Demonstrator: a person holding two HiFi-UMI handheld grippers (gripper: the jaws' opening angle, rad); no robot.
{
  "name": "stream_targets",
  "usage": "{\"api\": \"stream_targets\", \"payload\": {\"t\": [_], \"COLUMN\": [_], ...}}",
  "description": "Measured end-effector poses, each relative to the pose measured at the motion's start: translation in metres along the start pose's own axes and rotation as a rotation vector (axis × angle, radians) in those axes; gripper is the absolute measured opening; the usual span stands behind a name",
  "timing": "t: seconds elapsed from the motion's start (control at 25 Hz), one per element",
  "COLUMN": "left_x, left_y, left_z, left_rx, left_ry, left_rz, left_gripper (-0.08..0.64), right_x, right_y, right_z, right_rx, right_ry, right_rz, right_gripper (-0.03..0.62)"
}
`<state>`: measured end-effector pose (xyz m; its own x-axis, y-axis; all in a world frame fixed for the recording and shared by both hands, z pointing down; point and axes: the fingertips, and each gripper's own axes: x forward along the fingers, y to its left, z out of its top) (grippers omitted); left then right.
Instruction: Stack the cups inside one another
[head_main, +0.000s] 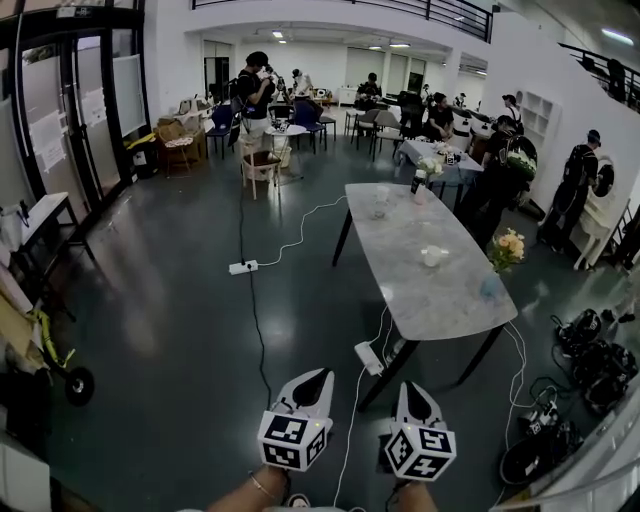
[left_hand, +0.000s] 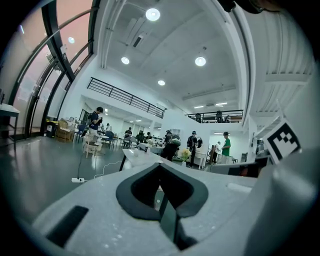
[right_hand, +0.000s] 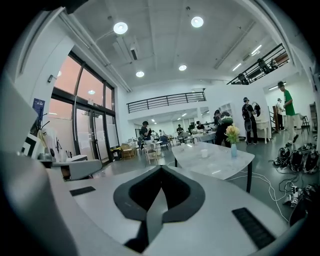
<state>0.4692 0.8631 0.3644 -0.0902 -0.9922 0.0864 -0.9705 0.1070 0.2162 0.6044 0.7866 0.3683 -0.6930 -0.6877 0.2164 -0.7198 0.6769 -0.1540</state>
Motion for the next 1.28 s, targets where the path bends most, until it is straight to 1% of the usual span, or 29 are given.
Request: {"api": "stream_targets", "payload": {"t": [0.12,0.2,0.32,0.44,0.64,0.8,0.96,1.12,1.28], "left_x": [-0.003,-0.003,-0.003,0.0,0.02,0.044,0.073,0.114,0.159], "left_y": [0.024,0.038,0.054,0.069,0.085,0.103,0.125,0.147,0.163], "left_z": [-0.004,-0.007,-0.009,-0.007,-0.003,-0.001,0.002,0.011,0.021], "left_rx": [-0.004,-0.023,-0.048,-0.05,-0.047,-0.039,-0.023,-0.015,-0.006], "left_ry": [0.009,0.015,0.02,0.021,0.015,0.018,0.031,0.037,0.04], "left_rz": [0.019,0.037,0.055,0.062,0.076,0.085,0.091,0.096,0.1], "left_gripper": [-0.003,-0.003,-0.003,-0.003,-0.003,-0.003,-0.003,-0.003,-0.003], "right_x": [0.007,0.009,0.011,0.016,0.044,0.082,0.129,0.18,0.228], "right_y": [0.008,0.009,0.002,-0.002,-0.009,-0.01,-0.003,-0.005,-0.019], "right_z": [-0.005,-0.011,-0.021,-0.024,-0.02,-0.016,-0.009,0.001,0.018], "right_rx": [0.004,-0.001,-0.005,0.002,-0.015,-0.014,-0.014,-0.019,-0.031], "right_ry": [0.009,0.029,0.064,0.076,0.087,0.089,0.091,0.104,0.11], "right_rz": [-0.014,-0.023,-0.051,-0.079,-0.076,-0.057,-0.026,-0.004,0.004], "right_gripper": [0.0,0.0,0.0,0.0,0.0,0.0,0.0,0.0,0.0]}}
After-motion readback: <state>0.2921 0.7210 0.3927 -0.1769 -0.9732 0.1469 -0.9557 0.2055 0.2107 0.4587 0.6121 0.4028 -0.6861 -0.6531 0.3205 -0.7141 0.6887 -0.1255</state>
